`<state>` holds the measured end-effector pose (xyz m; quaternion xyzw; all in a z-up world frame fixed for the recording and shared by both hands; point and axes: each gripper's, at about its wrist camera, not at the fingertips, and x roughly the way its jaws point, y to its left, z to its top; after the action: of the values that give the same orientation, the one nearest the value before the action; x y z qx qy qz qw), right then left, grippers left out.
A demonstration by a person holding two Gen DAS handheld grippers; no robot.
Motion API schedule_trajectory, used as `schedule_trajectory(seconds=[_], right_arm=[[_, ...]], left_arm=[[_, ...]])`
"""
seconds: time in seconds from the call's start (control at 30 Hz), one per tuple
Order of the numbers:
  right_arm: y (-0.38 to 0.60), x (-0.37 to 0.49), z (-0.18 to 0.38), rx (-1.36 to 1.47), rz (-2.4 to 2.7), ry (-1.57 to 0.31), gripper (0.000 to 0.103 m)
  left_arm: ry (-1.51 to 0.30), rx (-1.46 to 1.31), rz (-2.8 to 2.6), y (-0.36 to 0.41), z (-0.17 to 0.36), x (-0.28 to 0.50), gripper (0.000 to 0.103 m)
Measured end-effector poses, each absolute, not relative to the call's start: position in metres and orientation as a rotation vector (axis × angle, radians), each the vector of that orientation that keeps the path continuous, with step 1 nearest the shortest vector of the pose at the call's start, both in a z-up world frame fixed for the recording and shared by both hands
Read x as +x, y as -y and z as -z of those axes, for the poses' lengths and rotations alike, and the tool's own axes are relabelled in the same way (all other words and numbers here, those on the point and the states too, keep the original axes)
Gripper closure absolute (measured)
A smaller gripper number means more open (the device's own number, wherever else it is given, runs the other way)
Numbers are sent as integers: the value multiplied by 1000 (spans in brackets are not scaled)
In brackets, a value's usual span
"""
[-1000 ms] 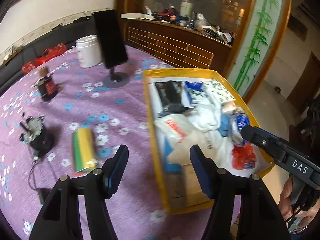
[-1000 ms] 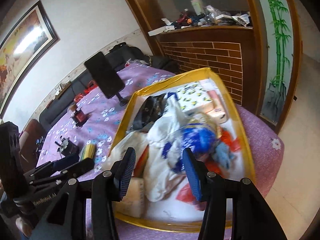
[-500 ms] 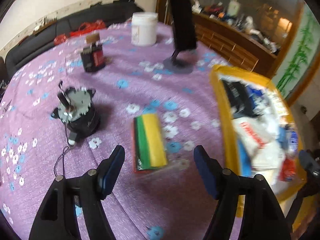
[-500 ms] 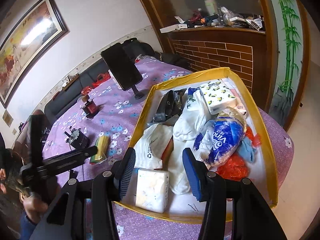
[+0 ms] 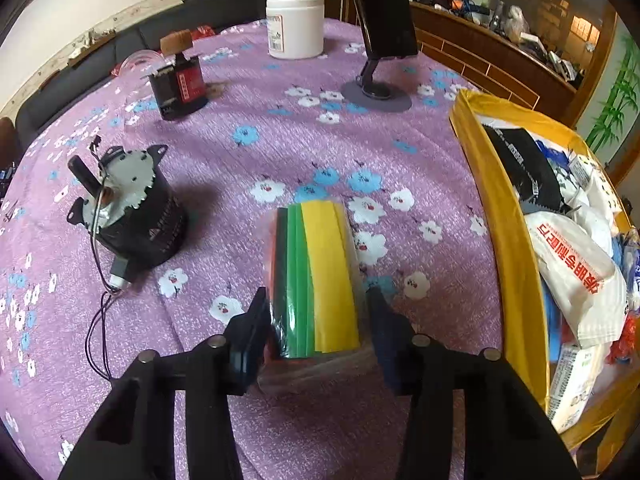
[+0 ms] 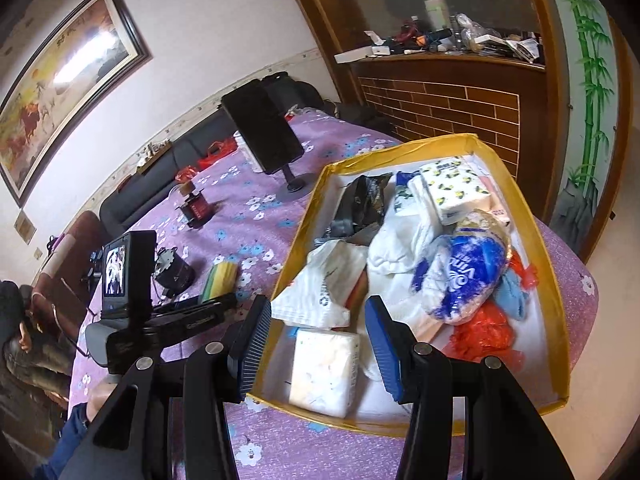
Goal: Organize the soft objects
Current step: 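Grasp the green-and-yellow striped pack on the table with the left gripper, then carry the striped pack toward the tray with the left gripper while the right gripper approaches it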
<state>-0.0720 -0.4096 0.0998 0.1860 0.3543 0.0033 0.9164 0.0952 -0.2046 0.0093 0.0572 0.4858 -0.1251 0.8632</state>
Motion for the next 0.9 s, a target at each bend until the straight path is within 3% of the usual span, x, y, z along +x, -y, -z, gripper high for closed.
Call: schedule_trajectory(seconds=[0.13,0.5,0.9], right_arm=[[402,-68,-98,376,-26,-737,50],[376,-30,-81,482,-161,-806,50],[382,-1,-82,636,-269,-766,50]], left_arm=[[-1012,88,279,198,-10,95,66],[-961,43,322,188,-23,85,67],[-807,40,596,210,-74,34,67]])
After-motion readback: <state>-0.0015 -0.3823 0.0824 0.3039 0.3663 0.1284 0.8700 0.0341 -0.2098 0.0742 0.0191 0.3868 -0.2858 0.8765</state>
